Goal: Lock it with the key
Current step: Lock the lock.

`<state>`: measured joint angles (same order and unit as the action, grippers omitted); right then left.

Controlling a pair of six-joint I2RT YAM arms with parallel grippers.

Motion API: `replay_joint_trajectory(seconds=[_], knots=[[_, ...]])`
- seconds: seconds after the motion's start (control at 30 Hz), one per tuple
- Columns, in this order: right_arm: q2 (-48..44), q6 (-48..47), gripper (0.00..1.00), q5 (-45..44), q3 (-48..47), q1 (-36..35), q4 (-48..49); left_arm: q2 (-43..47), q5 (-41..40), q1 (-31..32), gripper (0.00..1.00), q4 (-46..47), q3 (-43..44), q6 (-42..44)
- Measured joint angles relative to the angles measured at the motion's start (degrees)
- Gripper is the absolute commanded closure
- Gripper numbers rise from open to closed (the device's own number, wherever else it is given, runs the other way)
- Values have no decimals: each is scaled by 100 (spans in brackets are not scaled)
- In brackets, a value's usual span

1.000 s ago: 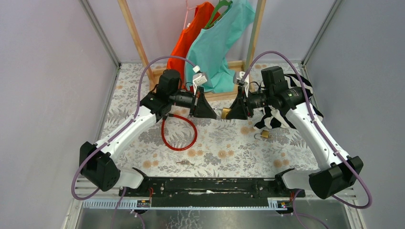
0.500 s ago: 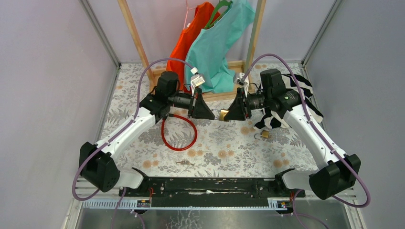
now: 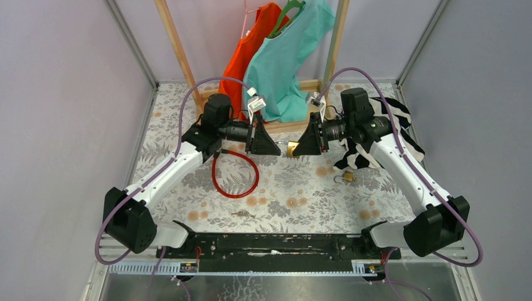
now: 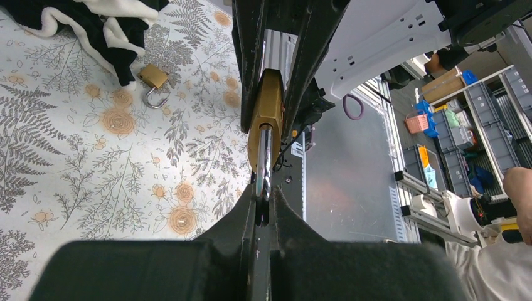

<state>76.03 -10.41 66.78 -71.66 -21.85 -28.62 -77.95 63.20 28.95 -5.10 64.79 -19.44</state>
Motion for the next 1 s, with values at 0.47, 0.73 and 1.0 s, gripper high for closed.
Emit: replay_joint_trajectory(seconds=[0.47, 0.73, 1.0], knots=[[299, -334, 100, -511, -538, -249, -584, -24, 50, -76, 100, 262, -125, -380], [382, -68, 100, -479, -597, -249, -533, -26, 70, -94, 100, 295, -131, -415], [531, 400, 100, -400, -682, -249, -463, -33, 39, -96, 100, 289, -129, -210]])
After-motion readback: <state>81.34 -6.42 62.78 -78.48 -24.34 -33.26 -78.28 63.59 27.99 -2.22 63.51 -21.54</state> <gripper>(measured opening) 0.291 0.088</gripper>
